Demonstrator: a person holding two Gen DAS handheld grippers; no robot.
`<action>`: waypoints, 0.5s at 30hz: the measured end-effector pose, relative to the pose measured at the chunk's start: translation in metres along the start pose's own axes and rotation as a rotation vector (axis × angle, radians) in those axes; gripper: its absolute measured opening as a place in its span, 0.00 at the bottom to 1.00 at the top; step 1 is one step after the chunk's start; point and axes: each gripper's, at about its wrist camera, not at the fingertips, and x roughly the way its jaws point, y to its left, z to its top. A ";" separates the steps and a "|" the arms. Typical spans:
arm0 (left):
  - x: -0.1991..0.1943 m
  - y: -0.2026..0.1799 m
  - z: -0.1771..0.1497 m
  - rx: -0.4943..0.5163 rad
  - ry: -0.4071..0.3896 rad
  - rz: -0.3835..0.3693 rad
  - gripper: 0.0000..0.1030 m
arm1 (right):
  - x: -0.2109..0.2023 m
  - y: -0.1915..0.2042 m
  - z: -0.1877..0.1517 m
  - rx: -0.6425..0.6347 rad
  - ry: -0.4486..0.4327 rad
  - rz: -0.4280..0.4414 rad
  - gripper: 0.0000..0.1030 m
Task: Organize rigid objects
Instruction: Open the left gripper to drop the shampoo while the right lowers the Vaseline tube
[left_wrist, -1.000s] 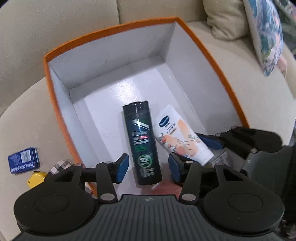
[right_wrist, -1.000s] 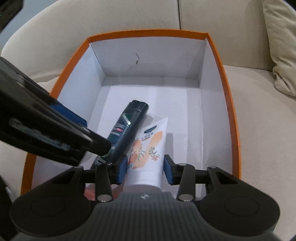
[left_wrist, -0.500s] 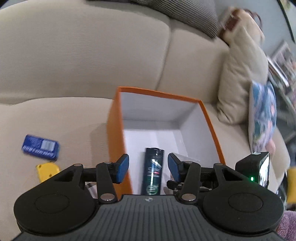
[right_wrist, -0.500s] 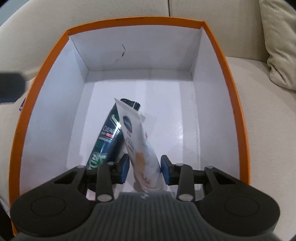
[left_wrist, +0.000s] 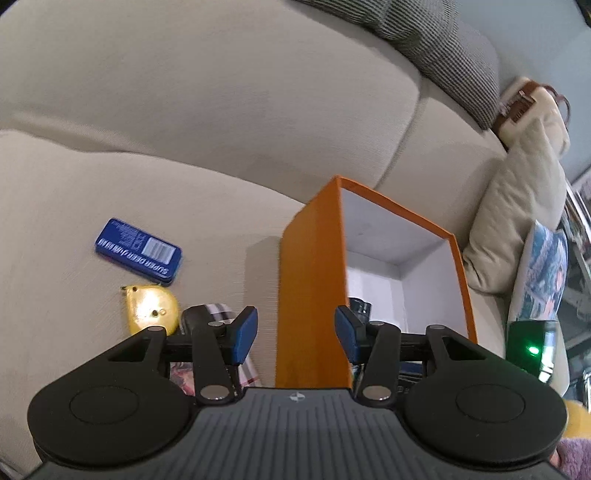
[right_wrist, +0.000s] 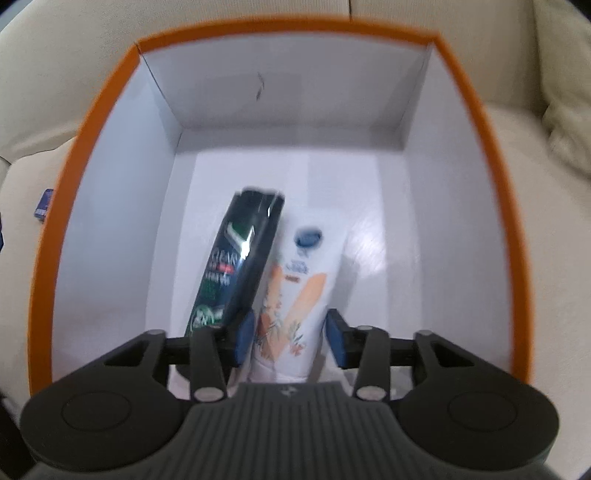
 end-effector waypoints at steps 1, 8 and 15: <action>0.000 0.004 -0.001 -0.013 -0.001 -0.003 0.54 | -0.003 0.003 0.001 -0.012 -0.019 -0.012 0.46; 0.005 0.016 -0.001 -0.044 0.006 -0.008 0.54 | -0.005 0.024 0.013 -0.043 -0.060 0.044 0.45; 0.011 0.024 -0.004 -0.061 0.025 -0.012 0.54 | 0.029 0.035 0.012 -0.065 0.025 0.055 0.42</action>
